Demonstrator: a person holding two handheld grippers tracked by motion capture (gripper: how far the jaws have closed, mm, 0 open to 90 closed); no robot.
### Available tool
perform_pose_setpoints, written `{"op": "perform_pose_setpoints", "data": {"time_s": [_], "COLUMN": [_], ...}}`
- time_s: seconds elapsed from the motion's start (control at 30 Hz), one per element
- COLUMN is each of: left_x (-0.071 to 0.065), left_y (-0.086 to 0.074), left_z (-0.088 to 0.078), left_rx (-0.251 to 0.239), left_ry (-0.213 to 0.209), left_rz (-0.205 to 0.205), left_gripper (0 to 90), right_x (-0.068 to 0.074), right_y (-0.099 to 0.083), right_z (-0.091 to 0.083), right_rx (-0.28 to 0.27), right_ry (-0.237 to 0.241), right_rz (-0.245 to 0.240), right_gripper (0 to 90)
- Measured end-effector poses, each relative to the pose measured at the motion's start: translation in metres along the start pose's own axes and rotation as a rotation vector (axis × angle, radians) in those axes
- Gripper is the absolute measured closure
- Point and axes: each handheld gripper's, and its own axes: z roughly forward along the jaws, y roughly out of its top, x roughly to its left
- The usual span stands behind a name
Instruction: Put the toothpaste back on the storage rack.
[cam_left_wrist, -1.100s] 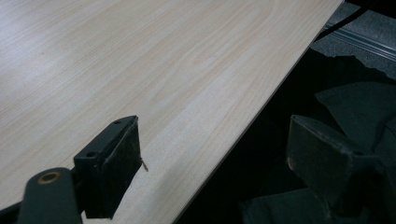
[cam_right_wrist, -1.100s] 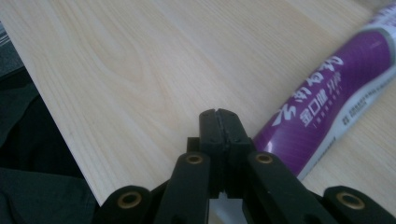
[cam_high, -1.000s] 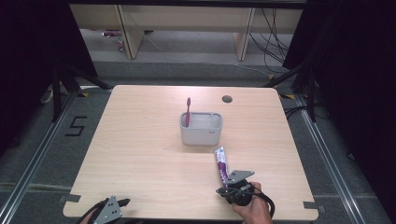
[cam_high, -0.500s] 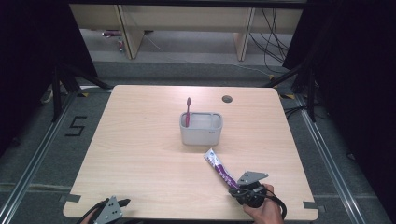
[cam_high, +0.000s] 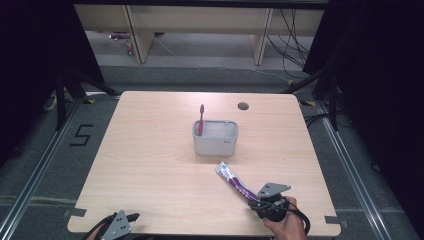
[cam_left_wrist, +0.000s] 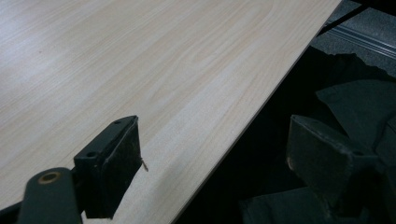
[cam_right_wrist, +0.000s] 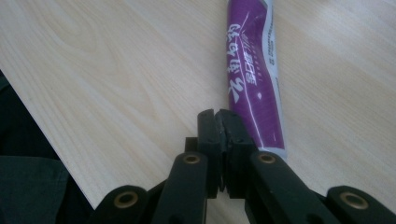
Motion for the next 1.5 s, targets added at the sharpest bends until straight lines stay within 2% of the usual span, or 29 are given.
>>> {"op": "perform_pose_setpoints", "data": {"time_s": [0.1, 0.13, 0.2, 0.23, 0.27, 0.3, 0.33, 0.37, 0.4, 0.43, 0.47, 0.53, 0.57, 0.6, 0.63, 0.7, 0.73, 0.8, 0.83, 0.87, 0.9, 1.03, 1.17, 1.2, 1.27, 1.37, 1.4, 1.47, 1.5], "left_x": [0.000, 0.000, 0.000, 0.001, 0.001, -0.001, 0.000, 0.000, 0.001, 0.001, 0.002, 0.002, 0.002, 0.002, 0.002, 0.002, 0.002, 0.002, 0.001, 0.001, 0.001, 0.002, 0.002, 0.001, 0.002, 0.001, 0.002, 0.002, 0.003], "left_y": [0.000, 0.000, 0.000, 0.000, 0.000, 0.000, 0.000, 0.000, 0.000, 0.000, 0.000, 0.000, 0.000, 0.000, 0.000, 0.000, 0.000, 0.000, 0.000, 0.000, 0.000, 0.000, 0.000, 0.000, 0.000, 0.000, 0.000, 0.000, 0.000], "left_z": [0.001, 0.001, 0.002, 0.002, 0.002, 0.001, 0.001, 0.001, 0.001, 0.001, 0.001, 0.001, 0.001, 0.000, 0.000, 0.000, 0.001, 0.001, 0.001, 0.001, 0.001, 0.000, 0.000, 0.001, 0.000, 0.000, 0.000, 0.000, 0.000], "left_rx": [-0.004, 0.009, 0.015, 0.010, 0.006, 0.011, 0.009, 0.012, 0.010, 0.008, 0.009, 0.015, 0.007, 0.008, 0.009, 0.009, 0.004, 0.002, 0.002, 0.002, 0.002, 0.008, 0.004, -0.008, 0.005, -0.009, 0.005, -0.002, 0.002], "left_ry": [0.003, 0.015, 0.006, 0.017, 0.012, 0.011, 0.009, 0.011, 0.011, 0.011, 0.009, 0.019, 0.019, 0.020, 0.018, 0.020, 0.017, 0.014, 0.014, 0.014, 0.014, 0.019, 0.019, 0.013, 0.018, 0.009, 0.018, 0.011, 0.027], "left_rz": [-0.009, 0.004, -0.010, 0.010, 0.006, -0.007, 0.009, -0.002, 0.006, 0.004, 0.005, 0.006, -0.002, -0.001, -0.002, -0.002, -0.009, -0.010, -0.012, -0.011, -0.011, -0.003, -0.003, -0.016, -0.003, -0.020, -0.002, -0.013, -0.003], "left_gripper": [17.0, 17.0, 17.0, 17.0, 17.0, 17.0, 17.0, 17.0, 17.0, 17.0, 17.0, 17.0, 17.0, 17.0, 17.0, 17.0, 17.0, 17.0, 17.0, 17.0, 17.0, 17.0, 17.0, 17.0, 17.0, 17.0, 17.0, 17.0, 17.0], "right_x": [0.002, 0.003, 0.003, 0.003, 0.003, 0.003, 0.004, 0.003, 0.003, 0.002, 0.001, 0.000, 0.000, -0.001, -0.001, -0.003, -0.002, -0.002, -0.003, -0.003, -0.001, 0.000, 0.000, 0.000, 0.000, -0.002, -0.001, -0.002, -0.001], "right_y": [0.003, 0.004, 0.007, 0.008, 0.010, 0.012, 0.014, 0.016, 0.017, 0.019, 0.020, 0.023, 0.024, 0.026, 0.027, 0.031, 0.033, 0.038, 0.040, 0.042, 0.044, 0.052, 0.060, 0.061, 0.064, 0.067, 0.068, 0.070, 0.070], "right_z": [-0.002, -0.003, -0.002, -0.001, -0.004, -0.004, -0.003, -0.005, -0.004, -0.006, -0.005, -0.007, -0.006, -0.006, -0.005, -0.005, -0.004, -0.002, 0.000, 0.002, 0.004, 0.012, 0.019, 0.021, 0.023, 0.027, 0.028, 0.031, 0.032], "right_rx": [0.005, 0.002, -0.010, -0.030, -0.008, -0.010, -0.022, -0.004, -0.013, 0.003, -0.011, 0.019, 0.010, 0.023, 0.030, 0.040, 0.057, 0.075, 0.079, 0.083, 0.091, 0.128, 0.164, 0.170, 0.180, 0.194, 0.206, 0.213, 0.224], "right_ry": [0.006, 0.009, 0.005, -0.002, -0.001, -0.016, -0.025, -0.025, -0.034, -0.029, -0.041, -0.049, -0.057, -0.058, -0.065, -0.071, -0.065, -0.077, -0.088, -0.087, -0.085, -0.084, -0.103, -0.107, -0.113, -0.121, -0.128, -0.120, -0.118], "right_rz": [-0.014, -0.010, -0.050, -0.052, -0.059, -0.058, -0.065, -0.075, -0.073, -0.073, -0.078, -0.088, -0.088, -0.098, -0.082, -0.101, -0.076, -0.083, -0.114, -0.122, -0.108, -0.140, -0.148, -0.148, -0.139, -0.138, -0.129, -0.138, -0.129], "right_gripper": [87.3, 86.9, 86.0, 85.6, 85.4, 84.9, 84.1, 82.8, 81.2, 79.6, 78.1, 74.7, 73.7, 72.3, 71.7, 69.5, 67.8, 65.6, 65.1, 64.3, 62.9, 59.8, 57.2, 57.1, 56.4, 55.3, 55.0, 53.9, 53.9]}}
